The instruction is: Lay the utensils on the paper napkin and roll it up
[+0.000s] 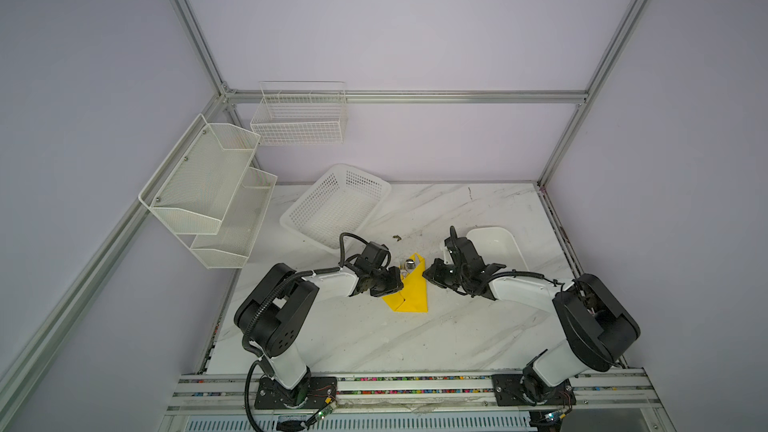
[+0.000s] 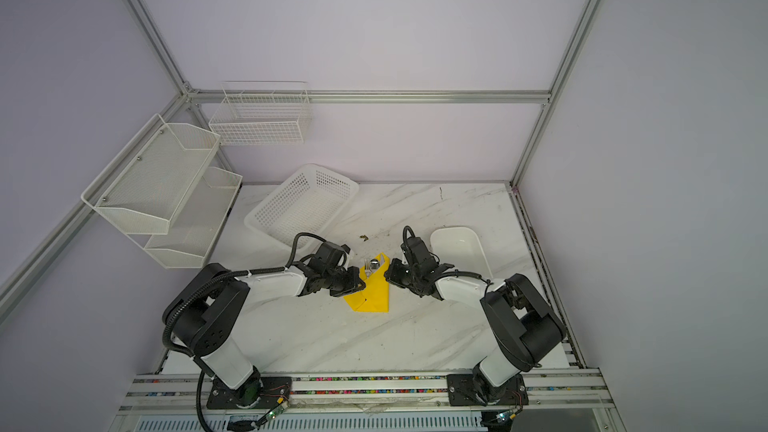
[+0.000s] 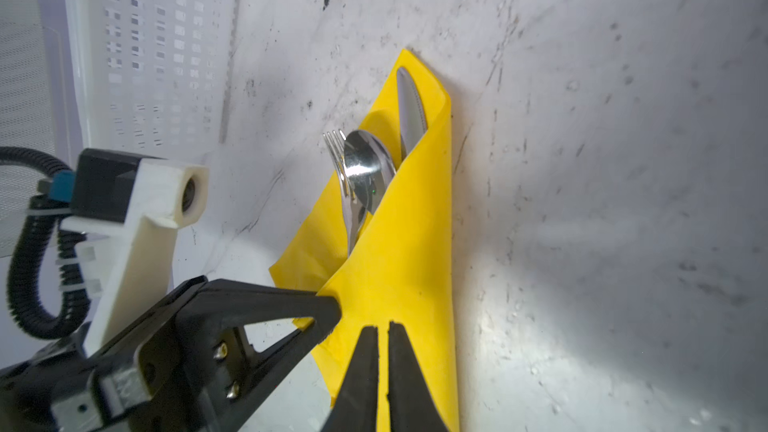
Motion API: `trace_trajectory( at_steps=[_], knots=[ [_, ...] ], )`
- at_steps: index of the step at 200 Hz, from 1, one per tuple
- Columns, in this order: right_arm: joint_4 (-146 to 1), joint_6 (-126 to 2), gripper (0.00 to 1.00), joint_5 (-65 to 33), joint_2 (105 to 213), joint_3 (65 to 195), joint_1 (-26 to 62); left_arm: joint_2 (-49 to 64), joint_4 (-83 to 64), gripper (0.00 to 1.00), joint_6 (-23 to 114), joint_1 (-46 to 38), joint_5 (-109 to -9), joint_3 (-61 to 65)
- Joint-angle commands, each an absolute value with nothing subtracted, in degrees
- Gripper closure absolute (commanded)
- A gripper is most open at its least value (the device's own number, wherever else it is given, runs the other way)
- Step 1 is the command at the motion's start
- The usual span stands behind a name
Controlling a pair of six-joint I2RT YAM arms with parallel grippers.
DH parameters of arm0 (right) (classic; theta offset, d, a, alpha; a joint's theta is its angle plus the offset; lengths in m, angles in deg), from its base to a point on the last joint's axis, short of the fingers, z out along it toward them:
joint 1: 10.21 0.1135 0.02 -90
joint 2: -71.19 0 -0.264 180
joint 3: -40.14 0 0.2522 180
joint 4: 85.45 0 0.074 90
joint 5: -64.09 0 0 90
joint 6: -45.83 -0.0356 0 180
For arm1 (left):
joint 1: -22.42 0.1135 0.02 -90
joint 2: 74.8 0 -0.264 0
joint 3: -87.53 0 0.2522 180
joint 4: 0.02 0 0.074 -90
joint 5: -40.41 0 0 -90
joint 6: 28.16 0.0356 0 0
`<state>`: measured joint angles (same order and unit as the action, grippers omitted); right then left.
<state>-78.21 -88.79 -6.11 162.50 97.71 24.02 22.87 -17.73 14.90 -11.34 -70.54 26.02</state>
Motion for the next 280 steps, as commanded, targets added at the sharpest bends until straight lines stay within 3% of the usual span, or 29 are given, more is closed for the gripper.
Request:
trace_trajectory(
  at_steps=[1,73,142,244,280],
  knots=[
    [-77.9,-86.8,0.89,-4.6,165.6,100.1,22.9,23.1,-16.3,1.00,14.8,-11.0,-70.9,26.6],
    [-74.9,-84.8,0.89,-7.4,173.0,103.2,22.1,23.1,-16.3,1.00,14.9,-11.0,-70.8,27.1],
    [-71.9,-83.2,0.89,-8.8,171.7,108.0,20.5,22.9,-16.5,1.00,15.0,-10.9,-70.9,27.1],
    [-67.3,-79.7,0.89,-10.7,179.8,113.7,19.3,22.6,-16.7,1.00,15.0,-11.0,-70.9,27.2],
    [-64.0,-77.5,0.89,-11.7,177.0,115.3,19.2,22.7,-16.7,1.00,14.9,-11.0,-70.9,27.3]
  ],
)
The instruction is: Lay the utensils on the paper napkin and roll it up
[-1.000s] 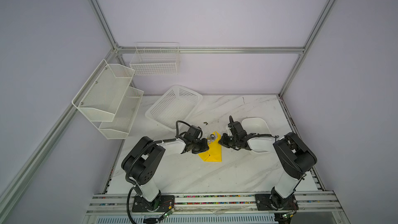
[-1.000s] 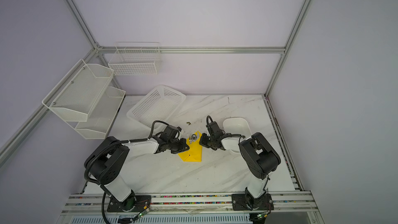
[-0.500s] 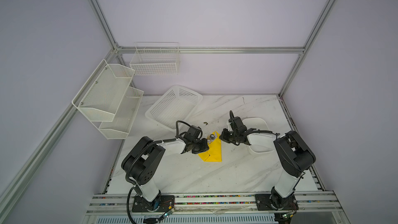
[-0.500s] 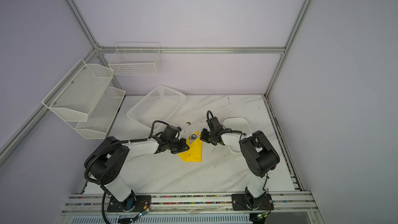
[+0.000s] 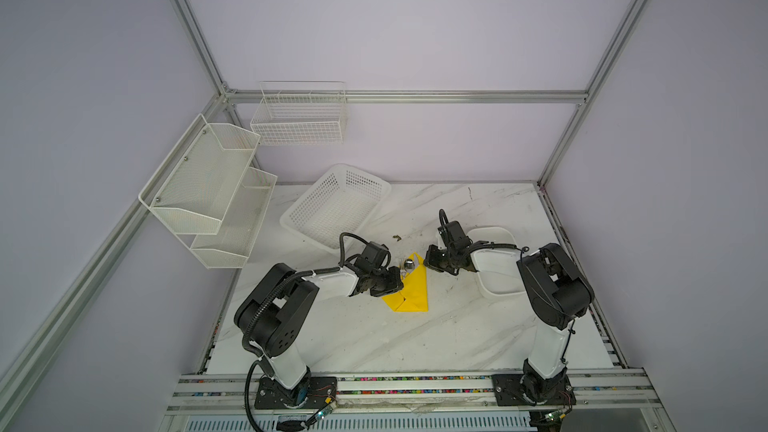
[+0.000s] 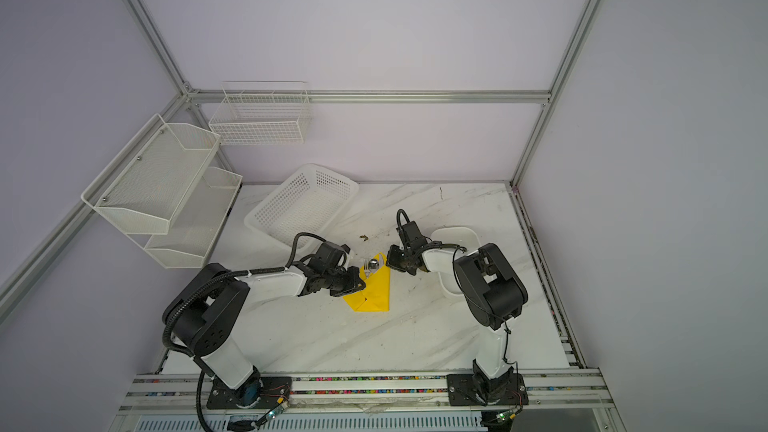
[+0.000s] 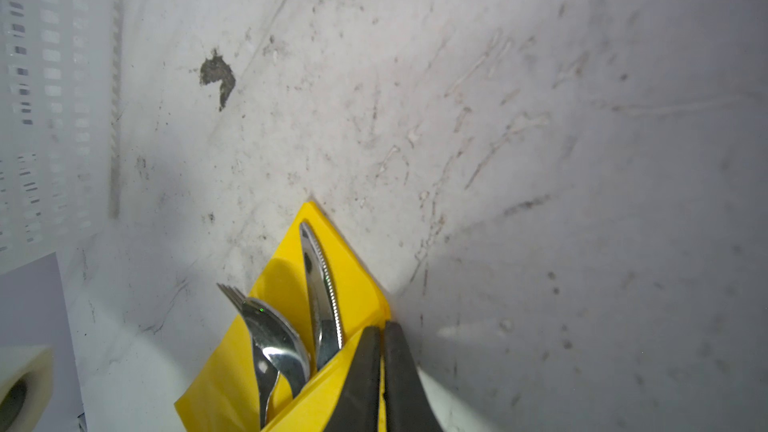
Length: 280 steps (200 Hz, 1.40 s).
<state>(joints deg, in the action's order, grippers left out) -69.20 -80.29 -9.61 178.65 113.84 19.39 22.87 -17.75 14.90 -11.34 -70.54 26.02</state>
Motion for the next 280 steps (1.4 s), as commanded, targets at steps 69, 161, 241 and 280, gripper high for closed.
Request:
trace_trajectory(
  at_steps=[69,161,241,280],
  knots=[
    [-68.6,-82.2,0.83,-0.6,162.5,105.4,21.0,22.8,-16.6,1.00,14.8,-11.0,-70.8,27.1],
    [-72.6,-89.1,0.88,-1.3,160.4,96.5,32.6,22.2,-16.9,1.00,14.7,-11.0,-70.5,27.8],
    [-76.1,-90.0,0.88,0.6,164.6,95.9,33.1,21.6,-17.2,1.00,14.6,-11.0,-70.4,28.1],
    [-76.0,-89.7,0.88,0.0,165.8,94.9,33.2,21.4,-17.2,1.00,14.6,-11.1,-70.6,28.1]
  ],
)
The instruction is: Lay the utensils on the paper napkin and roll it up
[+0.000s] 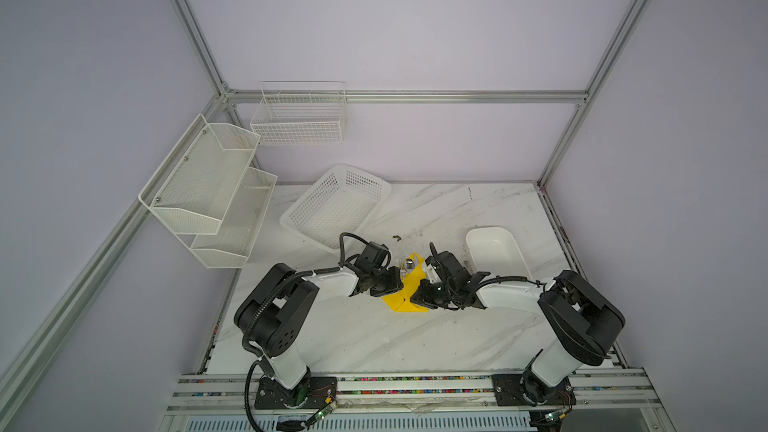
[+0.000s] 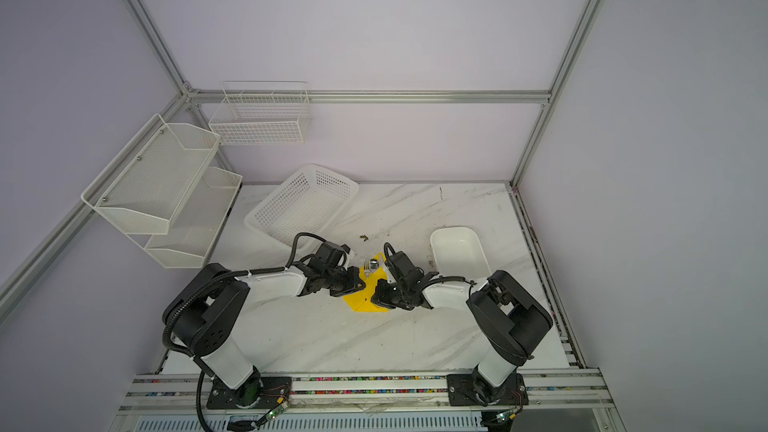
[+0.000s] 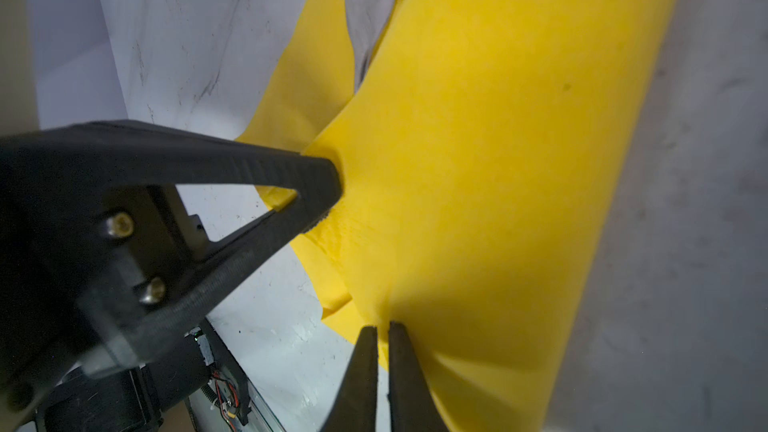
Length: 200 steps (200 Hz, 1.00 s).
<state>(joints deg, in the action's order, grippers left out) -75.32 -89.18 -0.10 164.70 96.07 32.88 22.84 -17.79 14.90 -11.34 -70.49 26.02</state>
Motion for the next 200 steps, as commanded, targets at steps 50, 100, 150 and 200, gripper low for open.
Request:
trace_trajectory(
  at_steps=[50,100,150,200],
  knots=[
    [-75.3,-88.9,0.89,-0.6,166.4,94.5,33.2,19.1,-18.8,0.90,14.4,-10.9,-70.1,28.0],
    [-75.1,-88.7,0.89,-0.6,166.7,95.1,33.2,10.6,-25.2,0.56,14.4,-10.9,-62.8,30.9],
    [-74.7,-88.5,0.89,-1.1,166.4,94.9,33.2,2.9,-27.6,0.41,13.5,-9.0,-58.7,37.1],
    [-75.1,-88.5,0.88,-1.2,166.5,94.7,33.2,2.3,-27.0,0.40,13.4,-6.6,-60.1,38.7]
  ],
)
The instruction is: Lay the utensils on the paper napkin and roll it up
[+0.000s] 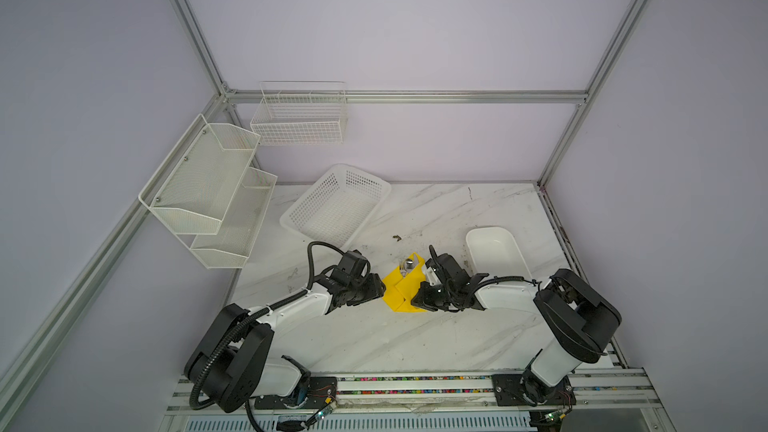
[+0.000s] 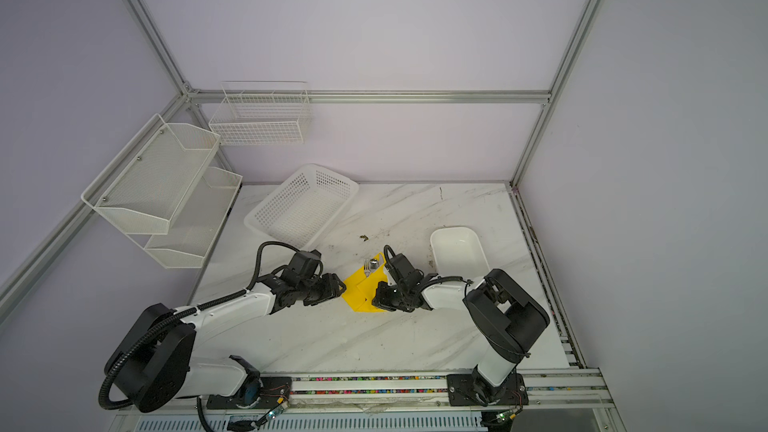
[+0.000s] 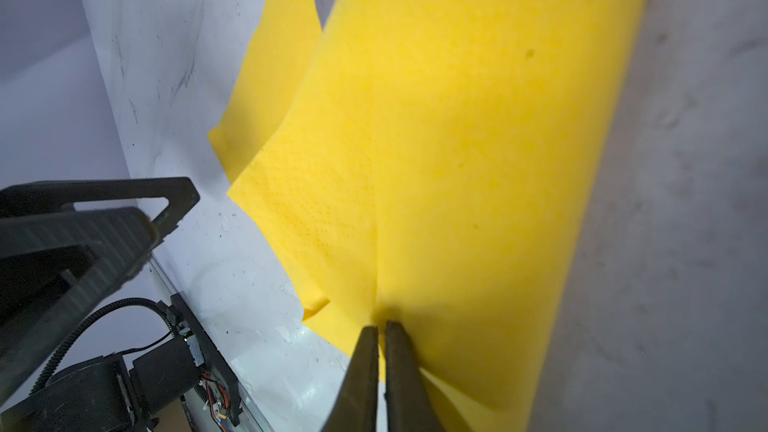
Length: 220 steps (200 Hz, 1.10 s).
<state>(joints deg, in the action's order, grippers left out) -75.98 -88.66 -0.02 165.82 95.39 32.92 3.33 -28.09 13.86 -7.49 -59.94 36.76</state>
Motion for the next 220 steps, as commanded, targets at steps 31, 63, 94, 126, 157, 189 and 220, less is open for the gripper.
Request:
trace_trajectory(
  at_steps=[31,63,94,126,157,189,220],
  knots=[
    [-75.1,-88.5,0.88,-1.1,167.0,95.2,33.2,3.6,-24.5,0.40,12.5,-6.4,-61.2,39.0],
    [-75.3,-88.5,0.88,-1.1,167.4,95.0,33.2,5.0,-22.8,0.41,11.7,-6.4,-62.0,39.8],
    [-75.4,-88.5,0.89,-0.9,167.5,94.9,33.2,5.3,-22.0,0.41,11.3,-6.4,-62.0,40.5],
    [-75.3,-88.3,0.89,-0.8,167.8,95.0,33.2,5.6,-20.5,0.44,10.7,-6.4,-62.6,40.9],
    [-74.5,-87.7,0.89,-1.0,167.5,95.4,33.2,8.3,-18.9,0.44,10.2,-6.4,-63.2,41.4],
    [-75.0,-88.0,0.89,-1.1,167.1,94.7,33.2,9.5,-17.9,0.46,9.9,-6.4,-64.3,41.3],
    [-74.9,-88.1,0.89,-1.1,166.9,94.5,33.2,9.6,-17.3,0.49,9.6,-6.4,-64.4,41.5]
  ],
)
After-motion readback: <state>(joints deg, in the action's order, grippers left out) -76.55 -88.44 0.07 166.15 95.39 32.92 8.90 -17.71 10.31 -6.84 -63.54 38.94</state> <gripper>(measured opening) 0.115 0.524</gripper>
